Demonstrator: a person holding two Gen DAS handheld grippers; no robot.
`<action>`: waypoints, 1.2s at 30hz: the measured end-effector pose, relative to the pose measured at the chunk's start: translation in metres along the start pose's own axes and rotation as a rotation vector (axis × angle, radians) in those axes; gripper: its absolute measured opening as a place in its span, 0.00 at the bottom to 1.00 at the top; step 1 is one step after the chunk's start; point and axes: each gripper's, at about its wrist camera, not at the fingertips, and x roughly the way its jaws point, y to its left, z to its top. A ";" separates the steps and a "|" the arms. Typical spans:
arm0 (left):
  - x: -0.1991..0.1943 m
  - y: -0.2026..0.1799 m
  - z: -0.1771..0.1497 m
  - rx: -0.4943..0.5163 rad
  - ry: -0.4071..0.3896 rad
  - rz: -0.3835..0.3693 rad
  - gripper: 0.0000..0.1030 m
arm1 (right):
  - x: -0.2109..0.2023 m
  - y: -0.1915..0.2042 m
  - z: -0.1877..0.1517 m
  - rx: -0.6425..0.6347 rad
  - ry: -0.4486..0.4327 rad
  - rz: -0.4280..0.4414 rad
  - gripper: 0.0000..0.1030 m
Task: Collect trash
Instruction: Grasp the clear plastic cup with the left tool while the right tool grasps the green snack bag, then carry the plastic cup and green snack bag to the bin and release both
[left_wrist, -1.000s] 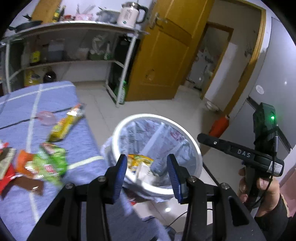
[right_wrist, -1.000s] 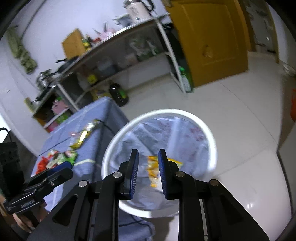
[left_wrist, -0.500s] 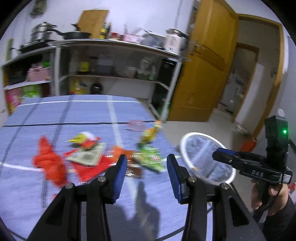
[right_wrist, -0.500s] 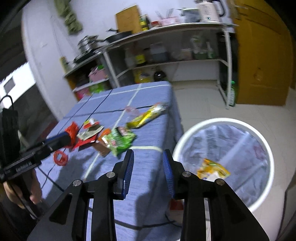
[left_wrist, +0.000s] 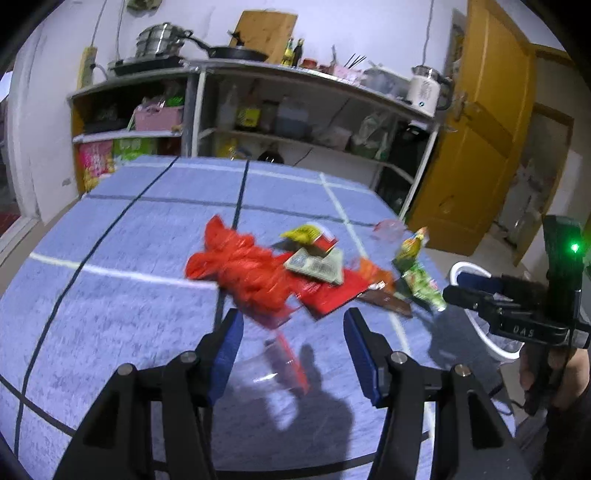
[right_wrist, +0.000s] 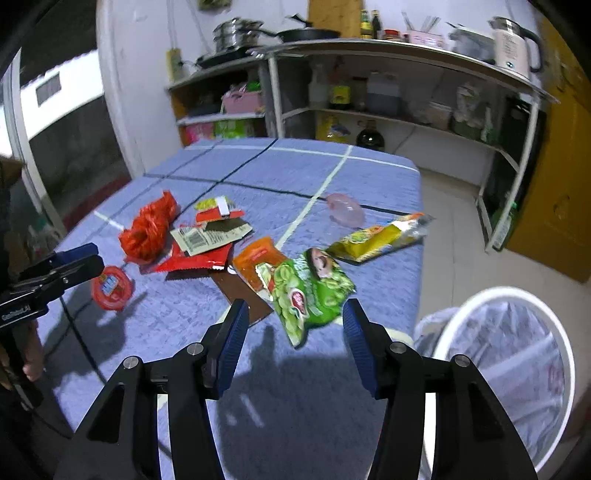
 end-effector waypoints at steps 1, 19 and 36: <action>0.003 0.002 -0.002 -0.005 0.009 0.009 0.57 | 0.003 0.003 0.001 -0.013 0.006 -0.006 0.52; 0.017 -0.005 -0.021 0.064 0.088 0.006 0.51 | 0.038 -0.008 0.007 0.031 0.126 -0.019 0.29; -0.004 -0.019 -0.015 0.072 0.016 -0.048 0.50 | -0.002 0.003 0.001 0.034 0.035 0.073 0.15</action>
